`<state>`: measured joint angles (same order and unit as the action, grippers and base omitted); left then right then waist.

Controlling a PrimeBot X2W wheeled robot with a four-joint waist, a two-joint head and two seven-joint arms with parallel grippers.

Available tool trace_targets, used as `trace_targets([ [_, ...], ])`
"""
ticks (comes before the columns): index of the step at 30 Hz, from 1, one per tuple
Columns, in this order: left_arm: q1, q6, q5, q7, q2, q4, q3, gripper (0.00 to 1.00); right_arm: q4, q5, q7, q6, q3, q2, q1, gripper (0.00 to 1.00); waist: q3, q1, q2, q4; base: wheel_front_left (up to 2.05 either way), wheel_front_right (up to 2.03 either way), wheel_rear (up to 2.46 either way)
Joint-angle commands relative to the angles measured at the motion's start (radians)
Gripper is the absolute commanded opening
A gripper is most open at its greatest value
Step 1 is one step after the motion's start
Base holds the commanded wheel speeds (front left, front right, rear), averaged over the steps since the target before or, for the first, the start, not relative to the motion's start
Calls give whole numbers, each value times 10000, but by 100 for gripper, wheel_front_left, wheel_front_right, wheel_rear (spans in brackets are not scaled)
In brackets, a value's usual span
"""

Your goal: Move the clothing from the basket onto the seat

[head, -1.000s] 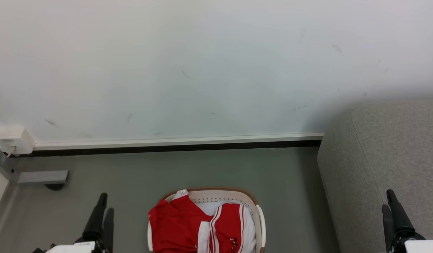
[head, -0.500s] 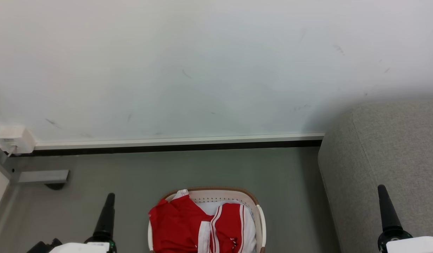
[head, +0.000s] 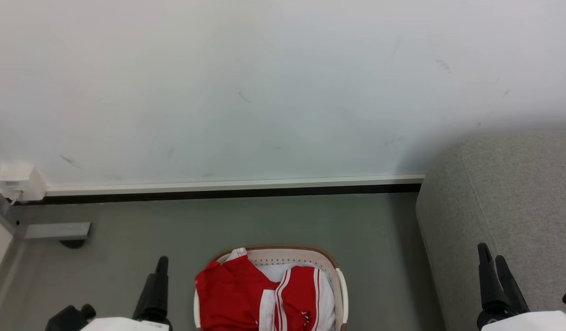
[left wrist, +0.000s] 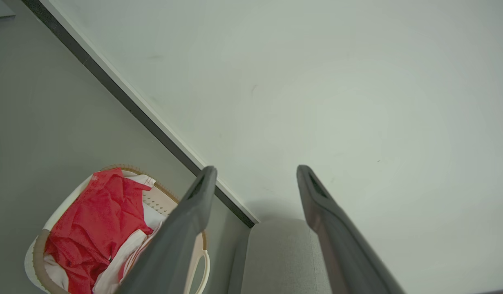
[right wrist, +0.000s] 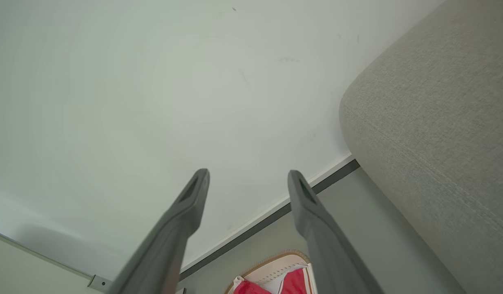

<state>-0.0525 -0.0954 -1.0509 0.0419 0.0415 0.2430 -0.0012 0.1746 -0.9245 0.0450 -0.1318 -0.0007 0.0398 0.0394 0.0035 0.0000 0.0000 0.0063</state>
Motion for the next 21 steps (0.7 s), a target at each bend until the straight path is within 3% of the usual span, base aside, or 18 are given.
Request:
trace_targets([
  [1,-34,46,556,157,77,-180,-35,100,-137,506,125,6,56,148,87,100,-3,0,0,3,0,0,0],
  [21,138,272,3833,770,91,-347,-376,100,220,3325,734,9,358,188,3,100,2,0,0,33,0,0,0],
])
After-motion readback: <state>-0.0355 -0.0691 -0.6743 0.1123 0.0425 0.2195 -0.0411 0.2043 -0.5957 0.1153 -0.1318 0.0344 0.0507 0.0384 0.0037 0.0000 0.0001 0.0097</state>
